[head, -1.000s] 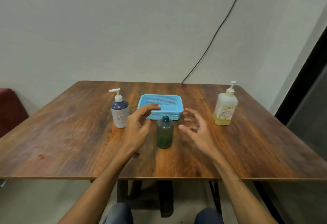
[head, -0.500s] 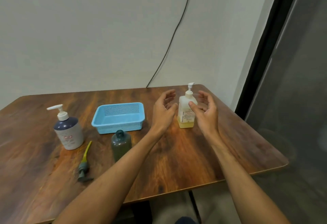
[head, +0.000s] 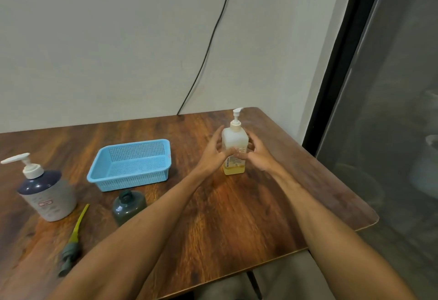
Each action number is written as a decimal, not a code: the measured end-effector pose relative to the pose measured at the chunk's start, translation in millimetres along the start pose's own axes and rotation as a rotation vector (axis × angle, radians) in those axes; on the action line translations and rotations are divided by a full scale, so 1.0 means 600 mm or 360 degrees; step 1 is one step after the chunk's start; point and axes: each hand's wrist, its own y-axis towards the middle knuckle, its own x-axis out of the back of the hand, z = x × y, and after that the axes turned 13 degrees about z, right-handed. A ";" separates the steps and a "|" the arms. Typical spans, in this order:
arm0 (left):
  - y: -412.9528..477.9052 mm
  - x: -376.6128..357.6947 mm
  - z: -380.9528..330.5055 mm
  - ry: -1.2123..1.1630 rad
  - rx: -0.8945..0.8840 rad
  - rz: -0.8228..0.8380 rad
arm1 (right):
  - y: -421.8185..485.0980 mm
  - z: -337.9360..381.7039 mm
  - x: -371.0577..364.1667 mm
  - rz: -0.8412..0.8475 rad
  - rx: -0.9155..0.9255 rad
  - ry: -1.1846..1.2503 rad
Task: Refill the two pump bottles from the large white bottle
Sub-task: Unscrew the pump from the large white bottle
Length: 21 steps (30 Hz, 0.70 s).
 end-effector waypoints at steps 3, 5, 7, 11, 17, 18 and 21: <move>0.002 0.001 0.005 -0.0022 -0.0051 -0.0018 | 0.002 -0.001 -0.004 0.0014 0.0020 0.0064; -0.001 0.003 0.005 -0.0037 -0.0064 -0.0035 | -0.002 0.004 -0.008 -0.0001 0.0032 0.0068; -0.008 0.005 -0.002 -0.0042 -0.0099 -0.0046 | -0.009 0.012 -0.011 -0.0007 0.0043 0.0053; -0.044 0.014 -0.032 -0.0060 -0.0200 -0.0088 | -0.036 0.049 -0.024 0.0004 0.0154 0.0025; -0.136 0.017 -0.062 -0.0096 -0.0296 -0.0102 | -0.103 0.087 -0.067 0.0047 0.0230 0.0001; -0.153 0.016 -0.062 -0.0094 -0.0290 -0.0095 | -0.116 0.087 -0.078 0.0058 0.0230 0.0004; -0.198 0.010 -0.055 -0.0099 -0.0244 -0.0088 | -0.152 0.080 -0.107 0.0082 0.0220 0.0032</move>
